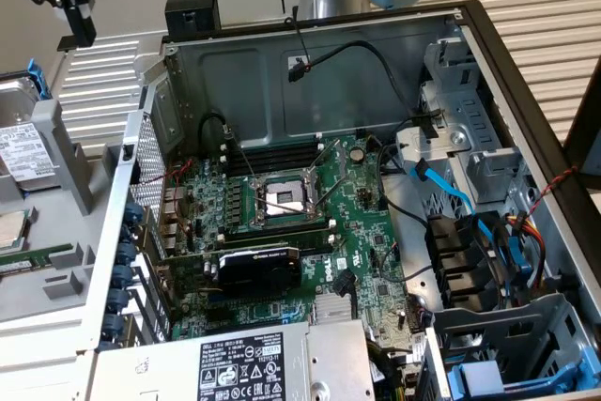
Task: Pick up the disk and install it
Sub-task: 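Reach for the disk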
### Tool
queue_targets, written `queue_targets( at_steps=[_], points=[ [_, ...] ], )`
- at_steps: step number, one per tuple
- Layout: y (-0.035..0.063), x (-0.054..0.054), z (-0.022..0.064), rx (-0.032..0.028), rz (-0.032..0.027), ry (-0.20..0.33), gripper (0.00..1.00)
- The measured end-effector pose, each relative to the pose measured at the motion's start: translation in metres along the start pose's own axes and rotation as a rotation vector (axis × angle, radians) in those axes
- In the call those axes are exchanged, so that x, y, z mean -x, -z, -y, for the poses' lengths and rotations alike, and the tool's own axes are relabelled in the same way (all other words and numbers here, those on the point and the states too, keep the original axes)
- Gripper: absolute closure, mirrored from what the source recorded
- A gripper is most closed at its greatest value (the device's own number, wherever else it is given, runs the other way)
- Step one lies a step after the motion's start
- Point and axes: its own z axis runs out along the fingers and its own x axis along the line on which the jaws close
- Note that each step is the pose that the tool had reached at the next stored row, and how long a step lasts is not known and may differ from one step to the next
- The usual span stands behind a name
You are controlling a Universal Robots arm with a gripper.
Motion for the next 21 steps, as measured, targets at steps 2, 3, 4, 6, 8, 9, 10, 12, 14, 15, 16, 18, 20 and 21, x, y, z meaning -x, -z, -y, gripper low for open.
queue_targets(
  at_steps=[2, 3, 4, 6, 8, 9, 10, 12, 14, 15, 16, 18, 20, 21],
  points=[
    [0.0002, -0.009, 0.0005, 0.0, 0.0, 0.001, 0.89],
    [0.0004, -0.013, 0.0008, 0.0, -0.0001, 0.002, 0.89],
    [0.0005, -0.017, 0.001, 0.0, -0.0001, 0.003, 0.89],
    [0.0007, -0.025, 0.0016, 0.0001, 0.0001, 0.004, 0.89],
    [0.0009, -0.033, 0.002, 0.0001, -0.0001, 0.005, 0.89],
    [0.001, -0.037, 0.0023, 0.0001, -0.0001, 0.006, 0.89],
    [0.0011, -0.042, 0.0026, 0.0001, -0.0001, 0.006, 0.89],
    [0.0014, -0.051, 0.0031, 0.0001, -0.0002, 0.006, 0.89],
    [0.0015, -0.06, 0.0037, 0.0002, 0.0, 0.007, 0.89],
    [0.0016, -0.064, 0.0039, 0.0002, -0.0001, 0.007, 0.89],
    [0.0017, -0.067, 0.0038, 0.0002, -0.0001, 0.007, 0.89],
    [0.0017, -0.071, -0.0001, 0.0002, -0.0001, 0.008, 0.89],
    [0.0018, -0.074, -0.006, 0.0002, -0.0001, 0.01, 0.89],
    [0.0017, -0.075, -0.0088, 0.0003, -0.0001, 0.011, 0.89]
  ],
)
